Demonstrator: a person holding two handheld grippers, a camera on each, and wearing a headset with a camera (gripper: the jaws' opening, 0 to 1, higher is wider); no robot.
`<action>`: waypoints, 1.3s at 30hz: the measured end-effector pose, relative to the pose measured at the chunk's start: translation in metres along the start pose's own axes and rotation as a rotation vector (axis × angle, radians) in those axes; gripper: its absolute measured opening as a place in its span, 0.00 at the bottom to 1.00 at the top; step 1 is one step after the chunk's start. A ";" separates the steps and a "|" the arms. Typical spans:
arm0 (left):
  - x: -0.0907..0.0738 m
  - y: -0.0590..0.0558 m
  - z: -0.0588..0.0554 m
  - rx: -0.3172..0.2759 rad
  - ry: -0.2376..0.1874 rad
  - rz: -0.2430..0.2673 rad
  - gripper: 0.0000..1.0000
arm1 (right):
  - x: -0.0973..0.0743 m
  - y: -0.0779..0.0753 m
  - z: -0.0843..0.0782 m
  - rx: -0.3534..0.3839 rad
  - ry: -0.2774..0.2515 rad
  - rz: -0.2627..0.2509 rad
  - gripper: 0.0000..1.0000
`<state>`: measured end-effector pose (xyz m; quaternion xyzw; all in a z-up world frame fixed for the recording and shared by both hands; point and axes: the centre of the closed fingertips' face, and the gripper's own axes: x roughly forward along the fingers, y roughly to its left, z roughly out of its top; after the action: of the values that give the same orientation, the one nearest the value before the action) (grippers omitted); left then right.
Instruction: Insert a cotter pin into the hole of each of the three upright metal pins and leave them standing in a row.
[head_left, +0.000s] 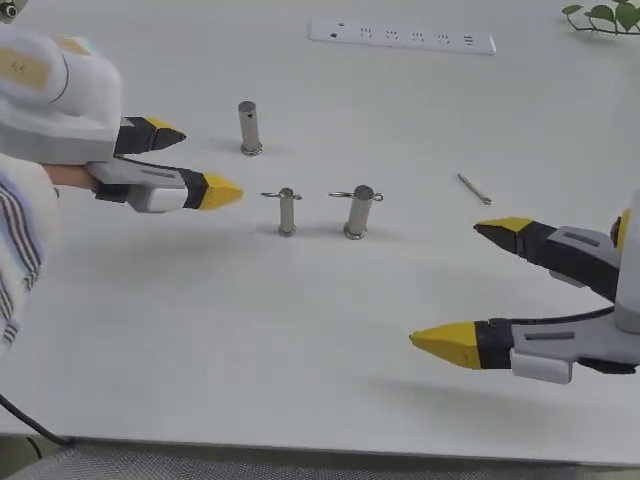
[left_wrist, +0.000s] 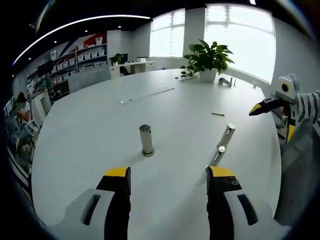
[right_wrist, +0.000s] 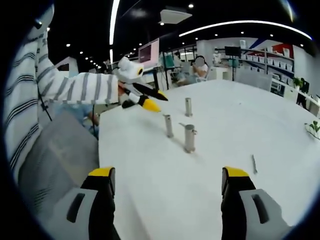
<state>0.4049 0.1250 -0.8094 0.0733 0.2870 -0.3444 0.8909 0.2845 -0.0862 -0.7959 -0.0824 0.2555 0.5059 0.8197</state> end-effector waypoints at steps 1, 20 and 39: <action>0.000 -0.003 0.002 0.001 -0.002 -0.002 0.57 | 0.000 0.000 0.000 0.005 -0.001 -0.004 0.90; 0.039 0.017 0.014 0.011 -0.002 0.014 0.40 | -0.014 0.008 -0.006 0.078 -0.005 -0.065 0.94; 0.073 0.024 0.024 0.023 -0.014 0.031 0.21 | -0.019 0.008 -0.009 0.099 0.000 -0.096 0.93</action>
<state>0.4755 0.0932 -0.8320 0.0857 0.2756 -0.3344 0.8972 0.2674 -0.1007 -0.7933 -0.0539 0.2762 0.4525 0.8462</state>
